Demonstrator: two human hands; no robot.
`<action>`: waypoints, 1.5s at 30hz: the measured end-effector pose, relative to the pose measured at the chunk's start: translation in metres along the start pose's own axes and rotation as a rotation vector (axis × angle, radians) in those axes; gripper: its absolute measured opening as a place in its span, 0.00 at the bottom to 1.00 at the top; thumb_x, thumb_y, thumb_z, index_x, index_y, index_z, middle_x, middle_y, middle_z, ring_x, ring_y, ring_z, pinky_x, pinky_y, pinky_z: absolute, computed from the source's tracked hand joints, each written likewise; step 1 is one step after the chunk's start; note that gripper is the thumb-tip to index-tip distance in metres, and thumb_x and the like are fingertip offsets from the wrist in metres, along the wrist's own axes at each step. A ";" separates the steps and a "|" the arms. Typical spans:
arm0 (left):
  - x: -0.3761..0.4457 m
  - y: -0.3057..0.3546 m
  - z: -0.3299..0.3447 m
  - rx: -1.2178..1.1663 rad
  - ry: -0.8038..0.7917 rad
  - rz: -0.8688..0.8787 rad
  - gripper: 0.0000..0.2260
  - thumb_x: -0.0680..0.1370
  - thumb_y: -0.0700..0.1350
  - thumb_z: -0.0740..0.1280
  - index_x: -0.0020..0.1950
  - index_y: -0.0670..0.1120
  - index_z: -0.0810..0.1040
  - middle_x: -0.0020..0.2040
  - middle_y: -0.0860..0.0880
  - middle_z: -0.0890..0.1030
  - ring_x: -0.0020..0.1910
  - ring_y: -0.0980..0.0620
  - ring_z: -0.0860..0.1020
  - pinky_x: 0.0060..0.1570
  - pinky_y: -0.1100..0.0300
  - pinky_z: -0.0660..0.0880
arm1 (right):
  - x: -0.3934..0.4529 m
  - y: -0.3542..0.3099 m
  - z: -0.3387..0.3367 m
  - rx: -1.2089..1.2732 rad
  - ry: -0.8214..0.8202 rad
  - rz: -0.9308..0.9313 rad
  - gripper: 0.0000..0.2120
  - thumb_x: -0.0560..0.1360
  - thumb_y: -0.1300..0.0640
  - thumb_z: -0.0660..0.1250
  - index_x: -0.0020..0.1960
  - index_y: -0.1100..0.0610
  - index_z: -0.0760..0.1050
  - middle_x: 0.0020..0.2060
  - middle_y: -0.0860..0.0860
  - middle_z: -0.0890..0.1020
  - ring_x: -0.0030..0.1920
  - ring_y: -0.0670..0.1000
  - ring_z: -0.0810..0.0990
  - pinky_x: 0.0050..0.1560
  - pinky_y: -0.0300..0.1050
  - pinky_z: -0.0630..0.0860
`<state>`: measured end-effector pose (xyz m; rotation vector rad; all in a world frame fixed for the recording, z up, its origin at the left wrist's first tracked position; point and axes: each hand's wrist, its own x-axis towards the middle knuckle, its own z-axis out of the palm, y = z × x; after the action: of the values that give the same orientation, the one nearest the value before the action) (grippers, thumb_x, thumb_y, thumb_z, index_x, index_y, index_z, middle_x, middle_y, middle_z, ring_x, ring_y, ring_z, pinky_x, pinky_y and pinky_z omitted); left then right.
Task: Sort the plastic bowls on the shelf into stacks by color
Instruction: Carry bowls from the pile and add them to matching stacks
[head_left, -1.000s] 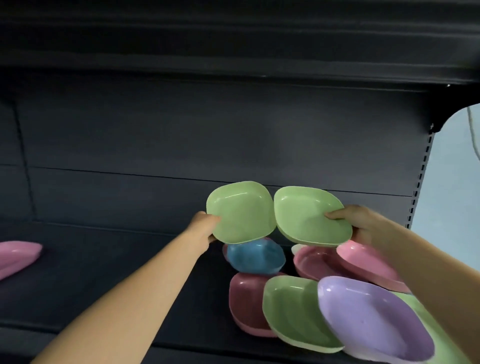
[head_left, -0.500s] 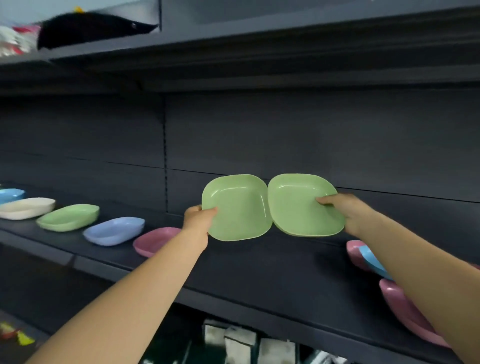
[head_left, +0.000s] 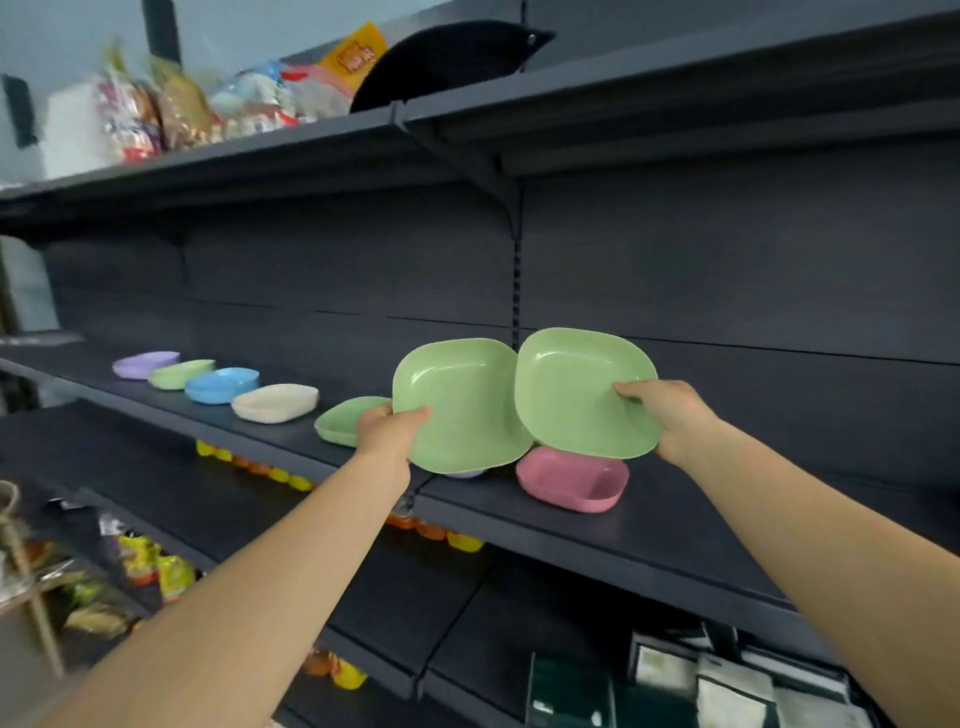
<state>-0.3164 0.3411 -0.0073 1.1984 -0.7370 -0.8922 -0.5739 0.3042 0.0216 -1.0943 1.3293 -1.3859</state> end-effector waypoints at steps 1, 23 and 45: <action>0.008 0.002 -0.012 -0.003 0.013 0.011 0.04 0.75 0.35 0.68 0.45 0.42 0.76 0.49 0.42 0.79 0.47 0.43 0.77 0.52 0.50 0.76 | 0.001 0.000 0.015 -0.004 -0.009 -0.003 0.18 0.73 0.62 0.70 0.61 0.65 0.73 0.55 0.59 0.80 0.54 0.60 0.80 0.59 0.58 0.75; 0.273 0.041 -0.136 -0.046 0.318 0.079 0.12 0.76 0.39 0.67 0.59 0.42 0.75 0.55 0.44 0.74 0.49 0.46 0.72 0.35 0.57 0.72 | 0.134 0.015 0.284 0.134 -0.093 0.049 0.23 0.74 0.60 0.69 0.67 0.64 0.69 0.60 0.59 0.77 0.56 0.61 0.78 0.59 0.57 0.75; 0.428 -0.020 -0.121 -0.154 -0.074 -0.155 0.09 0.74 0.35 0.68 0.37 0.47 0.75 0.41 0.48 0.78 0.47 0.43 0.77 0.51 0.54 0.74 | 0.158 0.110 0.397 -0.139 0.243 0.079 0.06 0.73 0.66 0.64 0.39 0.59 0.73 0.43 0.60 0.80 0.42 0.56 0.77 0.43 0.46 0.74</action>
<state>-0.0132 0.0166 -0.0450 1.1010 -0.6285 -1.1076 -0.2149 0.0664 -0.0743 -0.9746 1.6476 -1.4175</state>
